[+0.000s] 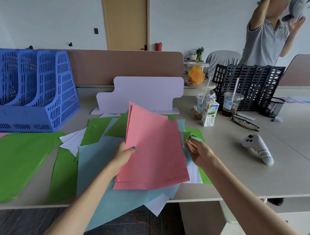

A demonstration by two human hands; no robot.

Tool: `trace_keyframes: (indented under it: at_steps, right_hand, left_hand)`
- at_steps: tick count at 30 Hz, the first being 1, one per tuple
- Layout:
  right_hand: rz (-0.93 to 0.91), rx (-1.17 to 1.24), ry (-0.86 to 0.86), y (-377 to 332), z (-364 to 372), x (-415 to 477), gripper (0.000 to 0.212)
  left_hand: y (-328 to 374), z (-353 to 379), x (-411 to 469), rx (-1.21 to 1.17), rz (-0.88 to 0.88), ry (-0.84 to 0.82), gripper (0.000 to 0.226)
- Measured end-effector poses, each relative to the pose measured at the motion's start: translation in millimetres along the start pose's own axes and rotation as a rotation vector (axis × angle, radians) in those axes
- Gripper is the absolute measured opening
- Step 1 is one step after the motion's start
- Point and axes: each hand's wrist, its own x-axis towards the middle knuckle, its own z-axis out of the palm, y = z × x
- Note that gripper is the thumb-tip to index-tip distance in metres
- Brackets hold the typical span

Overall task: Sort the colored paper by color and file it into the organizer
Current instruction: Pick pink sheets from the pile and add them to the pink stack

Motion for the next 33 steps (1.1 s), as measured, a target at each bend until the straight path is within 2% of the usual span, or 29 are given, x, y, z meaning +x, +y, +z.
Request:
trace_keyframes:
  at_steps: [3, 5, 7, 11, 13, 16, 22, 27, 33]
  right_hand:
    - [0.007, -0.035, 0.029, 3, 1, -3, 0.012]
    - [-0.075, -0.117, 0.083, 1, 4, -7, 0.007]
    - [-0.237, -0.233, 0.107, -4, 8, -12, 0.013]
    - [-0.65, -0.626, 0.102, -13, 27, -29, 0.024]
    - [-0.884, -0.861, 0.123, -18, 40, -39, 0.019]
    - [-1.143, -1.014, 0.125, -26, 55, -52, 0.013]
    - [-1.45, -1.221, 0.021, -36, 85, -75, 0.007]
    - [-1.777, -1.383, -0.06, -32, 113, -105, 0.002]
    - [-1.931, -1.707, -0.008, -24, 145, -130, 0.029]
  left_hand:
    - [1, -2, 0, -0.032, -0.003, -0.001, 0.041]
    - [1, -2, 1, -0.041, -0.018, -0.005, 0.041]
    - [1, -2, 2, -0.055, -0.042, -0.006, 0.04]
    - [5, -5, 5, -0.085, -0.1, -0.01, 0.039]
    - [7, -6, 8, -0.098, -0.095, -0.017, 0.041]
    - [14, -7, 7, -0.114, -0.094, -0.026, 0.046]
    - [17, -14, 1, -0.152, -0.126, -0.019, 0.061]
    - [16, -15, -3, -0.142, -0.122, -0.025, 0.051]
    - [20, -20, -8, -0.142, -0.088, -0.06, 0.038]
